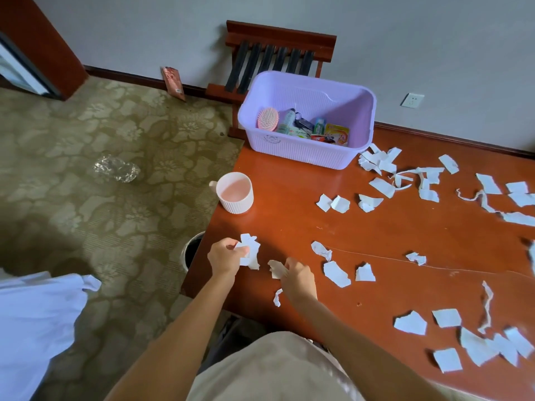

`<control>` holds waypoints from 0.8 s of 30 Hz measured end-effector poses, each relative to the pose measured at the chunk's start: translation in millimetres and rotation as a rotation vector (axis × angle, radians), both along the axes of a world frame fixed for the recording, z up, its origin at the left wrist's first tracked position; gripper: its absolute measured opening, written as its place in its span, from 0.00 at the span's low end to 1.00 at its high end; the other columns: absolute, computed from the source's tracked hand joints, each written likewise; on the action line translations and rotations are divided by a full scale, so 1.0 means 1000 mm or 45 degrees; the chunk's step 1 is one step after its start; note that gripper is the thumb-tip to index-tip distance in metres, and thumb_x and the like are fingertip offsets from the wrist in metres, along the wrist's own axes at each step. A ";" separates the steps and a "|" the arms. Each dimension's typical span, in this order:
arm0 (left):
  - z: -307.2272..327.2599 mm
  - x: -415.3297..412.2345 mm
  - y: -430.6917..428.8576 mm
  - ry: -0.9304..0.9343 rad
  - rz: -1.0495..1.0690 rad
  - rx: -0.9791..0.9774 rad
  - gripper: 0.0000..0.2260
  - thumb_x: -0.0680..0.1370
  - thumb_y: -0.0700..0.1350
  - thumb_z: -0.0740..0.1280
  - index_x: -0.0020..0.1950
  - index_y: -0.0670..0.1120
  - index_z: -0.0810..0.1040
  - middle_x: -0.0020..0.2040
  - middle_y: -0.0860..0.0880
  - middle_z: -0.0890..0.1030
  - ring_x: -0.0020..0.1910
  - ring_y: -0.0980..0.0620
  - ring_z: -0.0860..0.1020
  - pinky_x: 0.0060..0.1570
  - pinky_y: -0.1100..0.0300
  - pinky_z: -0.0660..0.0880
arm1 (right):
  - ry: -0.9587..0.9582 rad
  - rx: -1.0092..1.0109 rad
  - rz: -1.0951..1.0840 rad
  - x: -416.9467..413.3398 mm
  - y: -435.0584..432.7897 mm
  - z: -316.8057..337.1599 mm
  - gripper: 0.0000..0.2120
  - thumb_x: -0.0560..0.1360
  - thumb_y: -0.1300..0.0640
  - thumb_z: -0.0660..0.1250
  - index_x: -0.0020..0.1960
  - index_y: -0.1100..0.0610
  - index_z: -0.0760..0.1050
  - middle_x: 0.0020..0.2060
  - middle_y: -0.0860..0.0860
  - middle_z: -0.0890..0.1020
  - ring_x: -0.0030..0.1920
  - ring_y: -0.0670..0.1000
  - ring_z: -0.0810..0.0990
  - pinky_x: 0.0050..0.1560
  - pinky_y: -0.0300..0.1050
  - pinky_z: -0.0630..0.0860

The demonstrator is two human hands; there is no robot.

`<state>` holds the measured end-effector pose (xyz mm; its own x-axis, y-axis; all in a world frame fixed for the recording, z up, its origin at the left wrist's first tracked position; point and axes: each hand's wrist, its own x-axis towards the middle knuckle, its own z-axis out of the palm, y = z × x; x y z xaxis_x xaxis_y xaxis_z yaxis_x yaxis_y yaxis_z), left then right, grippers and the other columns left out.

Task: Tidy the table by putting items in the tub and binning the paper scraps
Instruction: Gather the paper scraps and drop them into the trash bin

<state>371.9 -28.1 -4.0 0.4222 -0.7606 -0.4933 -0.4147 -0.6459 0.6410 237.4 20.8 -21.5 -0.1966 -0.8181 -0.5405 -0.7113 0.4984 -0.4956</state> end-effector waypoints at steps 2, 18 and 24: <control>0.002 0.000 0.002 0.001 0.027 -0.014 0.14 0.73 0.41 0.71 0.56 0.36 0.79 0.56 0.40 0.81 0.56 0.43 0.77 0.53 0.57 0.73 | -0.092 -0.013 -0.129 -0.004 -0.004 0.002 0.08 0.78 0.56 0.61 0.51 0.61 0.75 0.44 0.57 0.82 0.41 0.54 0.80 0.42 0.48 0.80; 0.027 0.073 -0.002 0.195 0.351 -0.287 0.04 0.69 0.40 0.73 0.38 0.44 0.79 0.33 0.49 0.77 0.38 0.50 0.74 0.35 0.62 0.69 | -0.505 -0.327 -0.051 0.043 -0.053 0.064 0.08 0.71 0.66 0.67 0.35 0.59 0.72 0.25 0.47 0.73 0.21 0.43 0.72 0.24 0.30 0.65; 0.016 0.146 -0.044 0.260 0.411 -0.303 0.05 0.68 0.38 0.73 0.41 0.42 0.79 0.31 0.52 0.75 0.31 0.55 0.71 0.31 0.66 0.66 | -0.563 -0.295 -0.110 0.141 -0.077 0.053 0.14 0.71 0.63 0.67 0.30 0.57 0.66 0.22 0.46 0.68 0.21 0.46 0.65 0.24 0.34 0.60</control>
